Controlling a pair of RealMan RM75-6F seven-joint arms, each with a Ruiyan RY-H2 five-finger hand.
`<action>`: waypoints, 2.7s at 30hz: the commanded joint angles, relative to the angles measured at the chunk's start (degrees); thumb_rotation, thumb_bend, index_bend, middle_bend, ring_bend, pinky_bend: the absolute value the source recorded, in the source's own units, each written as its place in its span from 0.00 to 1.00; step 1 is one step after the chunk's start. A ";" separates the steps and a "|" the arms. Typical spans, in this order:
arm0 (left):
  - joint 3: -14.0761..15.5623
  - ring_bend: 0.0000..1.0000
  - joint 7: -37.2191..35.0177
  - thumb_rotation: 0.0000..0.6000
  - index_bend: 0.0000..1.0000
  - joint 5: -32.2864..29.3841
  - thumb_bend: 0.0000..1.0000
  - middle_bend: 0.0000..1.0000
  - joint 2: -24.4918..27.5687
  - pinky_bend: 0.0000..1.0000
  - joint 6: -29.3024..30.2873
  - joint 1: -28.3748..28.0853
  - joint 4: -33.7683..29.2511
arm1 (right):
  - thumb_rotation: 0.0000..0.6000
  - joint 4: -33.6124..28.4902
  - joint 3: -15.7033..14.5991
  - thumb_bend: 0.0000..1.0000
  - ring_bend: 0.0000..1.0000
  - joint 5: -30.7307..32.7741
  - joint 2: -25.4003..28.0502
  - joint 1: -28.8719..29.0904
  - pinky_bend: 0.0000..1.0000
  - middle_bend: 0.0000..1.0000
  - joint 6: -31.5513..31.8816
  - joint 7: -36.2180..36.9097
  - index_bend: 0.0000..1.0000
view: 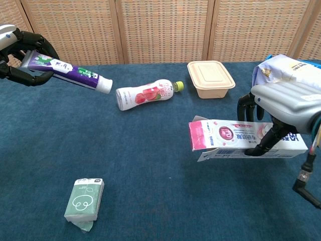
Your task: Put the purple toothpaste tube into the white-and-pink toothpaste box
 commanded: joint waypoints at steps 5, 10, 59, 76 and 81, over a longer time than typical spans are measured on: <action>1.07 0.36 -2.55 1.00 0.81 0.69 0.54 0.45 -0.37 0.36 -1.84 -0.10 -4.79 | 1.00 -1.60 1.42 0.17 0.42 1.66 -0.49 0.62 0.46 0.48 0.47 -1.83 0.63; 1.80 0.36 -3.03 1.00 0.81 1.90 0.54 0.45 -1.35 0.36 -2.25 -0.36 -6.72 | 1.00 -3.26 2.55 0.17 0.42 2.86 -0.78 1.35 0.46 0.48 0.90 -3.26 0.63; 4.16 0.36 -1.81 1.00 0.81 1.88 0.54 0.45 -4.45 0.36 -4.77 -0.70 -7.12 | 1.00 -7.00 5.10 0.19 0.44 7.72 -4.07 6.61 0.48 0.49 3.75 -6.45 0.64; 4.44 0.36 -3.77 1.00 0.81 2.69 0.54 0.45 -4.46 0.36 -6.09 -0.97 -7.85 | 1.00 -7.62 5.28 0.19 0.44 8.11 -5.22 7.56 0.49 0.49 4.23 -6.37 0.64; 4.53 0.36 -4.19 1.00 0.81 3.30 0.54 0.45 -4.85 0.36 -6.06 -1.03 -7.79 | 1.00 -7.42 5.09 0.19 0.44 8.33 -5.57 7.74 0.49 0.49 4.45 -6.57 0.64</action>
